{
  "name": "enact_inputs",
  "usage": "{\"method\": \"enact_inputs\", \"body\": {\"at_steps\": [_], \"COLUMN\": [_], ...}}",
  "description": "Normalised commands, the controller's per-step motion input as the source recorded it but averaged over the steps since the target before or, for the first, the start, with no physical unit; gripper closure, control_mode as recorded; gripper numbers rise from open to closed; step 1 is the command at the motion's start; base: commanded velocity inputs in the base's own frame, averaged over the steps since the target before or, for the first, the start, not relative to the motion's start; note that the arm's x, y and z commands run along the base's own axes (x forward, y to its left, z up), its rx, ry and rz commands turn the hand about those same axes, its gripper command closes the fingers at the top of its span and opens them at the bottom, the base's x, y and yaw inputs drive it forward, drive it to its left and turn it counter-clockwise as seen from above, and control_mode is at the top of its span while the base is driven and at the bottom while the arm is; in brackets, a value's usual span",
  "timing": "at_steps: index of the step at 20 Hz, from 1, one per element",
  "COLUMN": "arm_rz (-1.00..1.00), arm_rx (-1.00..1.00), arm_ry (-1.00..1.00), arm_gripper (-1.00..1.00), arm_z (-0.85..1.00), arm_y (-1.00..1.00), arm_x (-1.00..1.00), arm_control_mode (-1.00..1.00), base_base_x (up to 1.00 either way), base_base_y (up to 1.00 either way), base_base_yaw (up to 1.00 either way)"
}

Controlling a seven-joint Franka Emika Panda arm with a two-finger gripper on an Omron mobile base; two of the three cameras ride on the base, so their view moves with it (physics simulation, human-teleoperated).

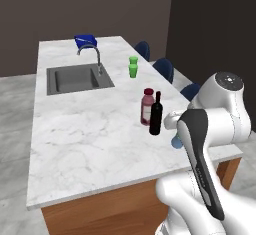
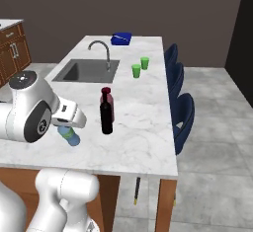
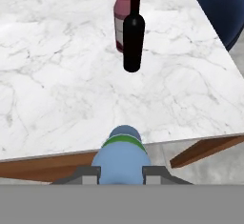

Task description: Place the drinks on the dining counter in a tight cluster.

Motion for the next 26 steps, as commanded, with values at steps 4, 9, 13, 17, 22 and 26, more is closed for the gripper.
{"method": "enact_inputs", "body": {"at_steps": [4, 9, 13, 17, 22, 26], "arm_rz": [0.00, 0.00, 0.00, 0.00, 0.04, 0.00], "arm_rx": [0.00, 0.00, 0.00, -0.01, 0.00, 0.00], "arm_ry": [0.00, 0.00, 0.10, 0.22, 0.02, -0.10], "arm_gripper": [1.00, 1.00, 1.00, 1.00, 1.00, 1.00], "arm_z": [0.00, 0.00, 0.02, 0.13, 0.00, -0.09], "arm_y": [0.00, 0.00, 0.00, 0.00, 0.00, 0.00], "arm_x": [0.00, 0.00, 0.19, 0.28, 0.16, 0.00], "arm_control_mode": [1.00, 1.00, -1.00, -1.00, -1.00, -1.00], "base_base_x": [0.00, 0.00, 0.00, 0.00, 0.00, 0.00], "base_base_y": [0.00, 0.00, 0.00, 0.00, 0.00, 0.00], "base_base_yaw": [0.00, 0.00, 0.00, 0.00, 0.00, 0.00]}}
